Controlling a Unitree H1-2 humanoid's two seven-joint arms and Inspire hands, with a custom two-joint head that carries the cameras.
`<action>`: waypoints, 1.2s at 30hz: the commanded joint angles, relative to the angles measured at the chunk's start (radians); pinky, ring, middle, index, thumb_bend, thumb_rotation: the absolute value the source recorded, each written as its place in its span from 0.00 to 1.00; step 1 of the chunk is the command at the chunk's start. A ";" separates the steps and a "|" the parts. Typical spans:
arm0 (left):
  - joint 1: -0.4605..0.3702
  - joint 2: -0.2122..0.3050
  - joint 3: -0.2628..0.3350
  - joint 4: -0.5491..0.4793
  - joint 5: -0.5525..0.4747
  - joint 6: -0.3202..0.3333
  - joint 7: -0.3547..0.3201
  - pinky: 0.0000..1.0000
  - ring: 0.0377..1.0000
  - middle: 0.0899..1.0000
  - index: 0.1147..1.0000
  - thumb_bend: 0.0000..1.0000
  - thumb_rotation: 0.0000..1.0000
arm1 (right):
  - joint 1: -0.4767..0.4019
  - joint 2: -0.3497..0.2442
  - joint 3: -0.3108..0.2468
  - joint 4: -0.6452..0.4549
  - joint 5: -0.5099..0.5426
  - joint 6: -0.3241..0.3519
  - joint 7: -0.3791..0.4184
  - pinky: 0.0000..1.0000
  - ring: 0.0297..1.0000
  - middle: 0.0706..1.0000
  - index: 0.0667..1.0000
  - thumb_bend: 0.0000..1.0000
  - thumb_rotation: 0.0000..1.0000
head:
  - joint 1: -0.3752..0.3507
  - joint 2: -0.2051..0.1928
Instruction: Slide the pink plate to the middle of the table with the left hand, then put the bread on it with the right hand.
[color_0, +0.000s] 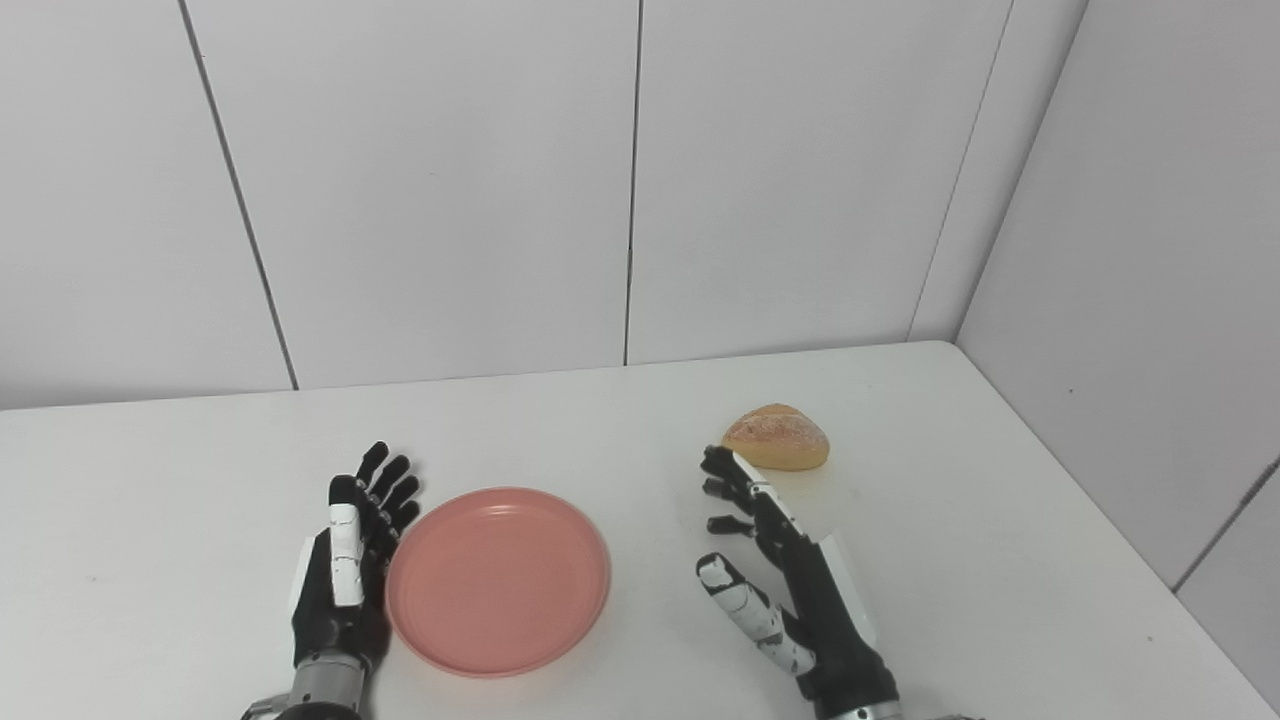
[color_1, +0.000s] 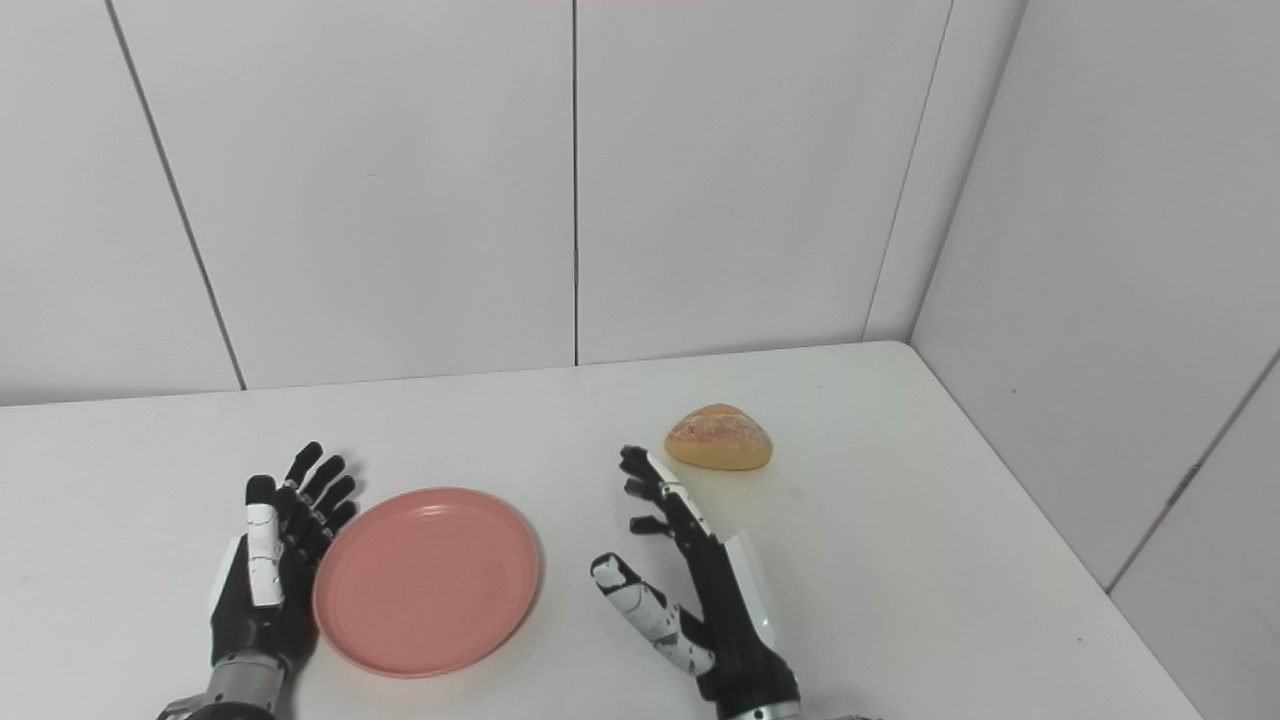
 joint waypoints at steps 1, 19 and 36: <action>0.027 -0.003 -0.005 0.022 0.008 -0.016 -0.013 0.90 0.91 0.92 0.90 0.80 1.00 | -0.043 -0.039 -0.026 -0.031 -0.013 0.015 0.004 0.73 0.84 0.86 0.88 0.83 0.90 | 0.002 0.000; 0.035 -0.011 -0.019 0.017 0.004 -0.014 -0.012 0.95 0.92 0.92 0.90 0.80 1.00 | -0.321 -0.338 -0.015 0.035 -0.252 0.106 0.193 0.69 0.81 0.85 0.87 1.00 0.59 | 0.016 -0.003; 0.049 -0.015 -0.021 0.008 0.009 0.001 -0.001 0.88 0.87 0.90 0.89 0.78 1.00 | -0.552 -0.488 0.116 0.373 -0.492 0.114 0.302 0.63 0.77 0.79 0.79 1.00 0.34 | 0.026 -0.004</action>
